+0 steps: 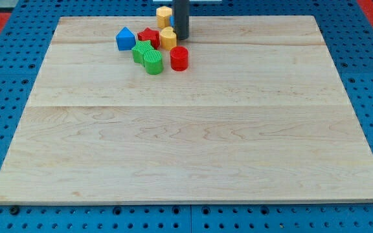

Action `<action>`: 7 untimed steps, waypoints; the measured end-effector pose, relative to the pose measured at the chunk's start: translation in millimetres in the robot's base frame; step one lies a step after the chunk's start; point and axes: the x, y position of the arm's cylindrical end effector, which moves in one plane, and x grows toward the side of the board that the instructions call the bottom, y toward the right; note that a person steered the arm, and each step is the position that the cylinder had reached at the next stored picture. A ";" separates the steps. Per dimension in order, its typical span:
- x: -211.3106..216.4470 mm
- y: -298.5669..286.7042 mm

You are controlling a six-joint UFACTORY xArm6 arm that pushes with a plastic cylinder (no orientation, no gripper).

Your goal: Push the yellow heart into the red star

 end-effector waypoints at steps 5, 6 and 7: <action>7.3 55.7; -49.3 59.2; -59.1 49.9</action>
